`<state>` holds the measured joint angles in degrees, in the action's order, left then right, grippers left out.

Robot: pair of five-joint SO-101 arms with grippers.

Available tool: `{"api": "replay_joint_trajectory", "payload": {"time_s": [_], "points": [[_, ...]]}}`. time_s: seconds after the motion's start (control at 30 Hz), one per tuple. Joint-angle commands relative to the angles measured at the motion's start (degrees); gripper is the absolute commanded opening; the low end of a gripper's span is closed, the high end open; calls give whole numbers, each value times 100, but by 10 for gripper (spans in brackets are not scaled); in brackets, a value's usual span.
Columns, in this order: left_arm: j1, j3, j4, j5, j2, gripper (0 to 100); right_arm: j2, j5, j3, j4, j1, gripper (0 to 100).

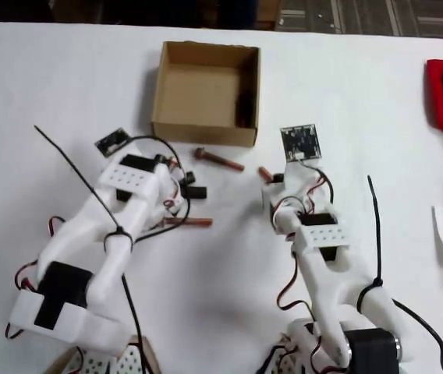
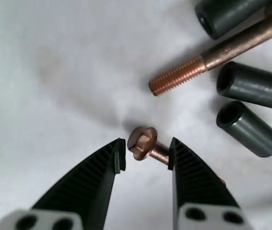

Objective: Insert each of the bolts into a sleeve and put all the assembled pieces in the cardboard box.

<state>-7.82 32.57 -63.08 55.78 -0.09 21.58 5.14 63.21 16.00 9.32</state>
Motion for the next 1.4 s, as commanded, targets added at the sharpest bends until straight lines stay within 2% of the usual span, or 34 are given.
{"api": "replay_joint_trajectory", "payload": {"time_s": [0.0, 0.1, 0.4, 0.57, 0.7, 0.87, 1.07, 1.23, 1.37], "points": [[-62, -13, 18, 26, -35, 172, 233, 18, -26, -101, 48, 22], [-62, -171, -53, 18, -88, 172, 233, 18, -26, -101, 48, 22], [-62, -954, -993, 9, -44, 172, 233, 18, -26, -101, 48, 22], [-70, -901, -1380, 9, -26, 170, 233, 18, -26, -101, 48, 22], [-149, -840, -1354, 0, -26, 170, 233, 18, -26, -101, 48, 22], [-624, -778, -1002, 0, -26, 170, 233, 18, -26, -101, 48, 22], [-1178, -321, -668, -422, -26, 172, 233, 18, -26, -101, 48, 22], [-1002, -277, -580, -396, -26, 172, 233, 18, -26, -101, 48, 22], [-519, -233, -246, -387, -26, 172, 233, 18, -26, -101, 48, 22]]}}
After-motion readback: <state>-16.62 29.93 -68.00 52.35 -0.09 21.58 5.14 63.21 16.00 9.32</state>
